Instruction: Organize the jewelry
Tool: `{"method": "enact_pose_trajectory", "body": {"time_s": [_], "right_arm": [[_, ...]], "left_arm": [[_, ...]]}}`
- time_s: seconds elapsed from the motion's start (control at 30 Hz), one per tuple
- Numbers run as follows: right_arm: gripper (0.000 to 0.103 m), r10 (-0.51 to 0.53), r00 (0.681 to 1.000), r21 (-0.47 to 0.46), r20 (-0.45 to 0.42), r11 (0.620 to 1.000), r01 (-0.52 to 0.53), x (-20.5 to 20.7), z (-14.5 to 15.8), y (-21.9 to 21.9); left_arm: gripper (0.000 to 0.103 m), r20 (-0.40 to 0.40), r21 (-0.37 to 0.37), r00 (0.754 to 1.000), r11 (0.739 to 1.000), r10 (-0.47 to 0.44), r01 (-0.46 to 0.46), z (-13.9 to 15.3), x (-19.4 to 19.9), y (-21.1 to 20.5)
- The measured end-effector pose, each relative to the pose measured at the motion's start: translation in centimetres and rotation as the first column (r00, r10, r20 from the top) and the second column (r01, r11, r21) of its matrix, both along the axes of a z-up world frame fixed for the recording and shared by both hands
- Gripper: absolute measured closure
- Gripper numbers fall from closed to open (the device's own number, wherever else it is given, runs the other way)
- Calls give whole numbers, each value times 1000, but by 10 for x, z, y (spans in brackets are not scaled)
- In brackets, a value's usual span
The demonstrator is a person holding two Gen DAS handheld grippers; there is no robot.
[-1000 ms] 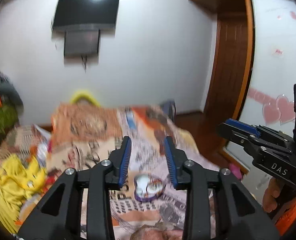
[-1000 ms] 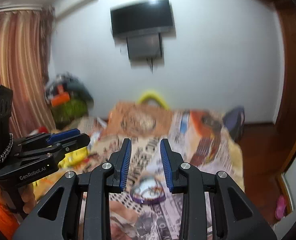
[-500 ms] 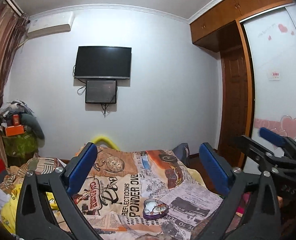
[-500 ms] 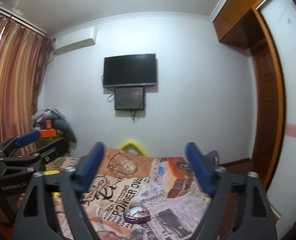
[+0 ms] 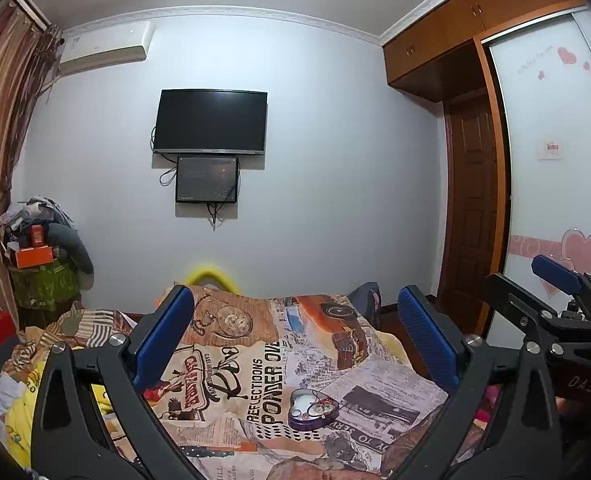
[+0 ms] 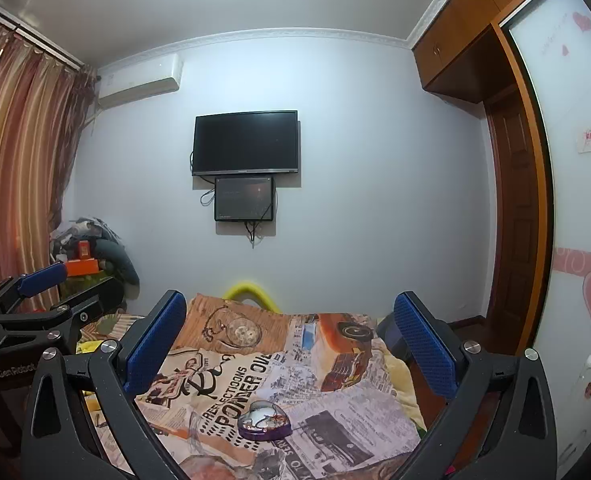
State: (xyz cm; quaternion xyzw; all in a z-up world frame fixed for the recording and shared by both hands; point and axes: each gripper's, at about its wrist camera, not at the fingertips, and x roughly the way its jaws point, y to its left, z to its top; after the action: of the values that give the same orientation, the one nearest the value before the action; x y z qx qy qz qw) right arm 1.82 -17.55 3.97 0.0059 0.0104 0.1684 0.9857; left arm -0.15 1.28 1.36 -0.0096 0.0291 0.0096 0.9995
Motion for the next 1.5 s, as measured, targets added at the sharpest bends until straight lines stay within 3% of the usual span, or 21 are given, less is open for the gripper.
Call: {"method": "enact_pose_trajectory", "body": {"time_s": [1.5], "right_arm": [[0, 0, 999, -1, -46, 1000, 0, -2, 2, -3]], "left_arm": [[1, -53, -22, 998, 1000, -24, 23, -1, 10, 3]]}}
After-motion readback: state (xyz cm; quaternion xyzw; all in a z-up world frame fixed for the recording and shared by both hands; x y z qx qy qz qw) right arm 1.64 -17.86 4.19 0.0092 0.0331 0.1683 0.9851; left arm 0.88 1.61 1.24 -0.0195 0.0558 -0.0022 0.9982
